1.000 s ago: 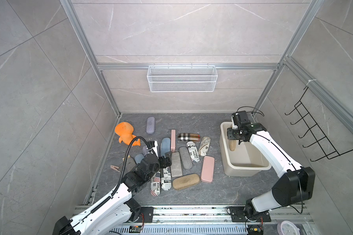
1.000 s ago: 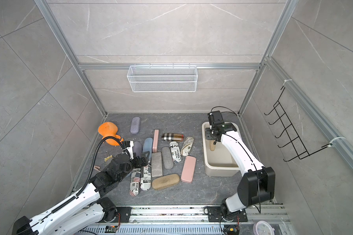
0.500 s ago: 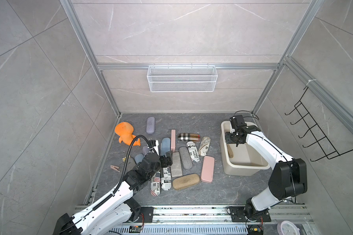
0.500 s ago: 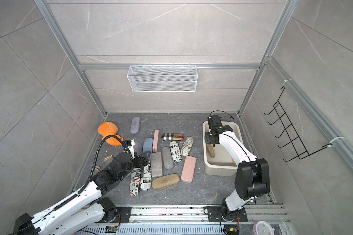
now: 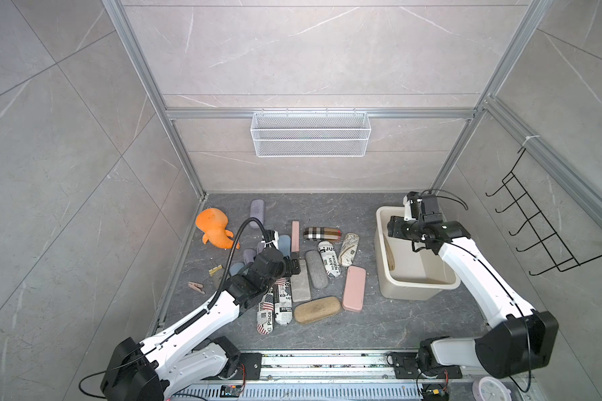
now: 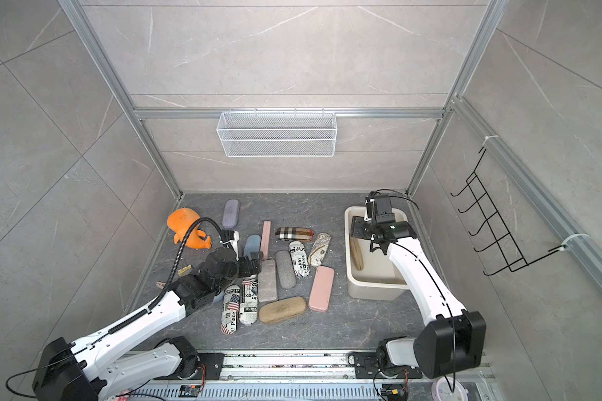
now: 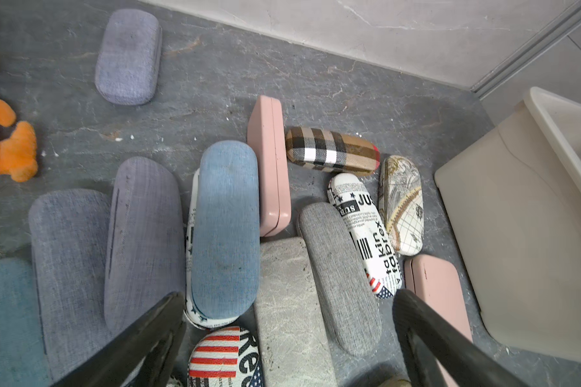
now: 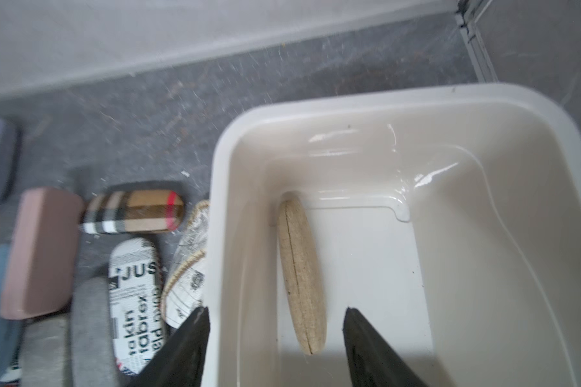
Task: Put the glasses cases into the storage boxes
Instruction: Place the glasses case in the storage box.
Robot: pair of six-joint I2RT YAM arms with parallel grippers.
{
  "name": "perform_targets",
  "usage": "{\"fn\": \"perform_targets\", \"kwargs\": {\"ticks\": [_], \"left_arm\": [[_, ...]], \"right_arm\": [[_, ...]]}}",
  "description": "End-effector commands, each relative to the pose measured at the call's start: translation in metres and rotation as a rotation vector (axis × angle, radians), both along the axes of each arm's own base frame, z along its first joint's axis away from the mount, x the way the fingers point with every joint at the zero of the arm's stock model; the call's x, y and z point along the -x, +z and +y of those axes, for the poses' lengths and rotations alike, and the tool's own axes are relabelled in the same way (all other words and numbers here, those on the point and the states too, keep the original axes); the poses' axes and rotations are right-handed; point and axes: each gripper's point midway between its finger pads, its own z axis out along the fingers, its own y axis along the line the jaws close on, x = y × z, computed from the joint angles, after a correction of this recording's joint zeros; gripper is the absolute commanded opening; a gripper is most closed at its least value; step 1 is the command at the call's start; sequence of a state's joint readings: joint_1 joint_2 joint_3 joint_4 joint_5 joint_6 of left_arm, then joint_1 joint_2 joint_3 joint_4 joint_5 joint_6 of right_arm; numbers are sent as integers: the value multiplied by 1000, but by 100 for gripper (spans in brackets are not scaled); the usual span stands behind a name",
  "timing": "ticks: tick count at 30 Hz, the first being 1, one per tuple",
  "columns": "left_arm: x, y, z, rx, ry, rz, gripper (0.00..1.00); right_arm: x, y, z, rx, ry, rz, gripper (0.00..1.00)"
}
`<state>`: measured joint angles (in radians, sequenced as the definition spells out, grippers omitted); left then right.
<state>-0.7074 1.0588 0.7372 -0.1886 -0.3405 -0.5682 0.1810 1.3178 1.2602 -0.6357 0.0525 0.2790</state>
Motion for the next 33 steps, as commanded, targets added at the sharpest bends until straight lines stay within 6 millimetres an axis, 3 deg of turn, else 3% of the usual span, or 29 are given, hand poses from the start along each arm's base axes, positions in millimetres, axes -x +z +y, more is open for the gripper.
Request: {"fn": "perform_targets", "kwargs": {"ticks": [1, 4, 7, 10, 15, 21, 29, 33], "left_arm": [[-17, 10, 15, -70, 59, 20, 99], [-31, 2, 20, -95, 75, 87, 99], [-47, 2, 33, -127, 126, 135, 98], [-70, 6, 40, -113, 145, 147, 92], [-117, 4, 67, -113, 213, 224, 86], [-165, -24, 106, -186, 263, 304, 90], [-218, -71, 120, -275, 210, 380, 94], [-236, -85, 126, -275, 216, 405, 94]], "right_arm": [[5, 18, 21, -107, 49, -61, 68], [11, 25, 34, -157, 101, -99, 69], [16, 23, 40, -183, 139, -96, 64], [19, 20, 49, -215, 179, -86, 56], [22, 20, 55, -244, 207, -91, 57], [30, 26, 60, -258, 244, -126, 71], [35, 31, 65, -269, 270, -148, 77], [36, 30, 67, -272, 278, -144, 78]]}}
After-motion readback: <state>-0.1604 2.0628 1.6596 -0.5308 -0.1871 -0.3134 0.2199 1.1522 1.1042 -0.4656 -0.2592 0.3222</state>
